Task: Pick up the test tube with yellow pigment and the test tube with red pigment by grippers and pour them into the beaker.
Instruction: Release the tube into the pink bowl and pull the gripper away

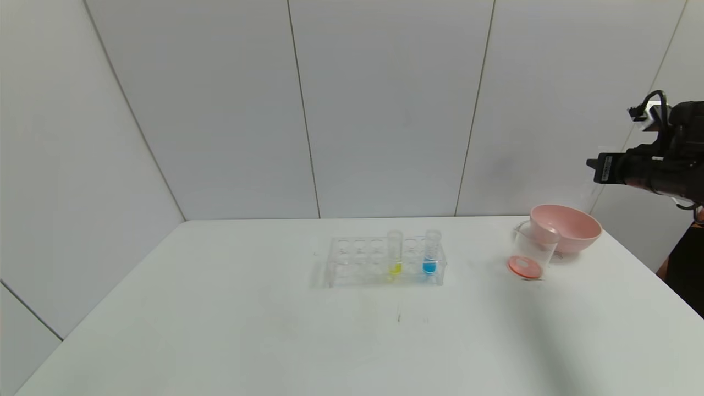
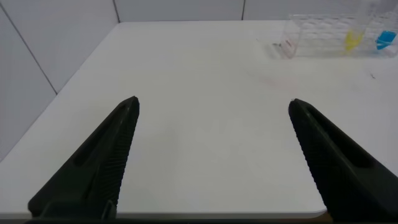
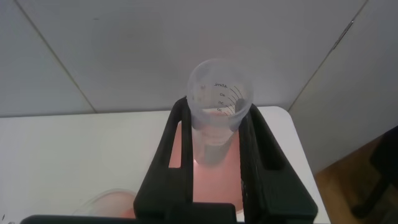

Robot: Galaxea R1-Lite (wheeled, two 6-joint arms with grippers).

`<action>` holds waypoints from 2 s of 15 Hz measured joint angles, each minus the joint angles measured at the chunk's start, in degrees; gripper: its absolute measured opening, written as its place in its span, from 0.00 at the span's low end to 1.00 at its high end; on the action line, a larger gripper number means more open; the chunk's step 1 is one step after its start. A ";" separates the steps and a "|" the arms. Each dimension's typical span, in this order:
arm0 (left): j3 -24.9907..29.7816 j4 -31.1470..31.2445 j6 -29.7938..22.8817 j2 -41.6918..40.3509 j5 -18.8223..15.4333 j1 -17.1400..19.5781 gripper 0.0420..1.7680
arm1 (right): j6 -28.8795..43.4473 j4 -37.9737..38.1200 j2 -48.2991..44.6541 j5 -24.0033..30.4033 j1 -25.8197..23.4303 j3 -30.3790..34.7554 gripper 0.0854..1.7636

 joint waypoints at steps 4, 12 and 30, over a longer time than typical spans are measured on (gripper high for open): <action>0.00 0.00 0.00 0.00 0.00 0.00 0.97 | 3.79 -3.73 8.70 -2.32 0.06 -6.03 0.24; 0.00 0.00 0.00 0.00 -0.02 0.00 0.97 | 3.94 -5.83 13.73 -2.22 0.13 -6.74 0.24; 0.00 0.00 0.00 0.00 -0.02 0.00 0.97 | 4.16 -6.99 13.03 -2.32 -0.22 -5.81 0.78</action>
